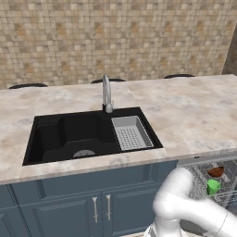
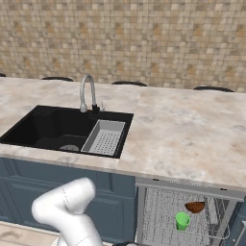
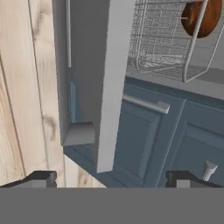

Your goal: Pick up the cup and bowl from the counter, place them in the dishwasher, and close the dishwasher door.

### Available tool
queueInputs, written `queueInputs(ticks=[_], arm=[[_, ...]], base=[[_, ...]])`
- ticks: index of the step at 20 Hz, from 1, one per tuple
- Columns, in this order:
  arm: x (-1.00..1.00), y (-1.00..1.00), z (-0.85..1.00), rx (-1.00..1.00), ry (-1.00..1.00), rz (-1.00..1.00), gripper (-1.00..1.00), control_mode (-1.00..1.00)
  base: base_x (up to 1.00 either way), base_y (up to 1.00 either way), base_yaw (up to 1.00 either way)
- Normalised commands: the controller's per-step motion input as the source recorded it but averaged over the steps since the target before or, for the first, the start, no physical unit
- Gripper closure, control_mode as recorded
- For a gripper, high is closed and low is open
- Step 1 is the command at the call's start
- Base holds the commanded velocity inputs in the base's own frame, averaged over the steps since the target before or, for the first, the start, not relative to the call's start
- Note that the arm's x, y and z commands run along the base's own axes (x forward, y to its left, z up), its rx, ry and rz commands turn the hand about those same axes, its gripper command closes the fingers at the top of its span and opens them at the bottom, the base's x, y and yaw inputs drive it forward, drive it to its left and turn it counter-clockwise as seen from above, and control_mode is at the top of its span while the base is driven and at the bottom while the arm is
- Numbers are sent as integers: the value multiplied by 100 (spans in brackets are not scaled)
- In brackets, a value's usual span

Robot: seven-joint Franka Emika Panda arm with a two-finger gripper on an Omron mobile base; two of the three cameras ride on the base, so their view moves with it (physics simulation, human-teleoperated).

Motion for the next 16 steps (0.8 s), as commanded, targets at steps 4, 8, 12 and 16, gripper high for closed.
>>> queueInputs(ticks=[4,8,12,16], arm=[[-40,-25,-64,-1,-21,5,-100,-100],[-89,17,-86,-11,-25,16,-100,-100],[-100,57,-100,-19,-30,23,-100,-100],[-94,91,-99,-24,-27,21,-100,-100]], base=[[0,0,0],[0,0,0],[0,0,0],[0,0,0]])
